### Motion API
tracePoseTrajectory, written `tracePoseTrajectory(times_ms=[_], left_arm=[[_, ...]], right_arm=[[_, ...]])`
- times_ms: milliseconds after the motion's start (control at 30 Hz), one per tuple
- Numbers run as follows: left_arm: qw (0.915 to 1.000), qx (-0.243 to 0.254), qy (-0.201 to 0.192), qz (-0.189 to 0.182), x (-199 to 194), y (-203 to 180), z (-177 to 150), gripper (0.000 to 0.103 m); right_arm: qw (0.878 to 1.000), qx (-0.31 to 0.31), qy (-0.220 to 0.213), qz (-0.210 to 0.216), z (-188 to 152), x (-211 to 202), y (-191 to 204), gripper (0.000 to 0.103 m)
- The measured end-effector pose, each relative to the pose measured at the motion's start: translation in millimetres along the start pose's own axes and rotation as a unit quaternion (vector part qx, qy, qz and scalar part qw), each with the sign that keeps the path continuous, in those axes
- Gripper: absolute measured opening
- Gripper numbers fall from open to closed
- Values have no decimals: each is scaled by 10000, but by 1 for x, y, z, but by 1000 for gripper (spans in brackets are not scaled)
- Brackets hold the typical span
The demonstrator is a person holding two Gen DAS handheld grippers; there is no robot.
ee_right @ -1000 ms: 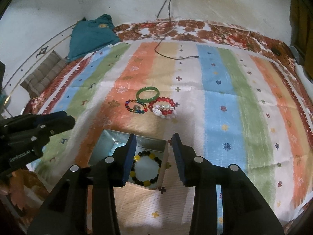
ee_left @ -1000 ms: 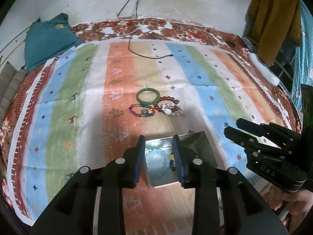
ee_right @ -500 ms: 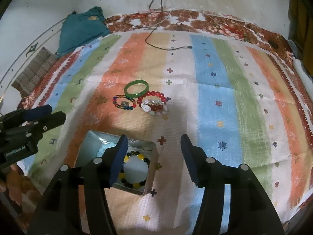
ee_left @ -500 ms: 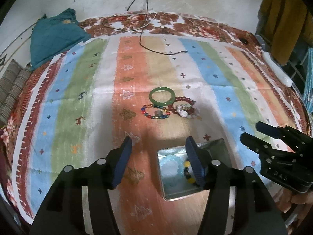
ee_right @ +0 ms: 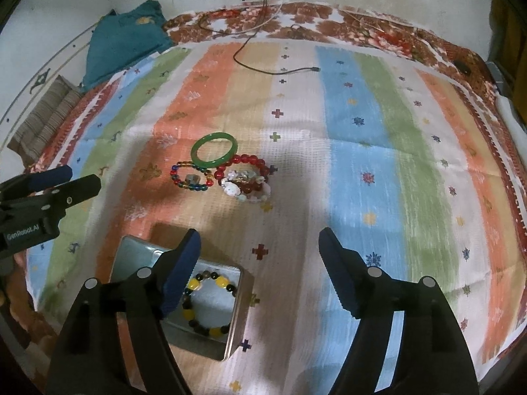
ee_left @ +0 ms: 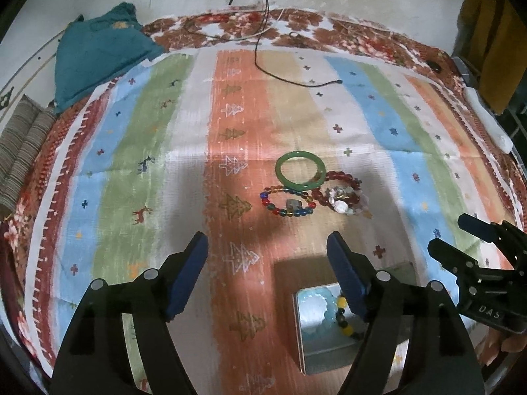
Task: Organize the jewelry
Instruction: 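Move both open tools back to the remaining bracelets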
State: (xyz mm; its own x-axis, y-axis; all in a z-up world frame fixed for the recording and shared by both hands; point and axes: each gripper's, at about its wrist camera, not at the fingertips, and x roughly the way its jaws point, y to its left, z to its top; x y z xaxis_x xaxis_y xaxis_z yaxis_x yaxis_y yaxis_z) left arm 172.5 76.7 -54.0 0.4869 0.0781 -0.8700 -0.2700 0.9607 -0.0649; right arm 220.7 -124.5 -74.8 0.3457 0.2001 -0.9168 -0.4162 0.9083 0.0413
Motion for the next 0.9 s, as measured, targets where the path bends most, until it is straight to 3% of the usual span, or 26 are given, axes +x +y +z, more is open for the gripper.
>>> tracePoseTrajectory(times_ms=[900], left_arm=[[9983,243,421,319,62,1,30,78]], right_arm=[[9985,-205,477,-183,27,60,2,75]])
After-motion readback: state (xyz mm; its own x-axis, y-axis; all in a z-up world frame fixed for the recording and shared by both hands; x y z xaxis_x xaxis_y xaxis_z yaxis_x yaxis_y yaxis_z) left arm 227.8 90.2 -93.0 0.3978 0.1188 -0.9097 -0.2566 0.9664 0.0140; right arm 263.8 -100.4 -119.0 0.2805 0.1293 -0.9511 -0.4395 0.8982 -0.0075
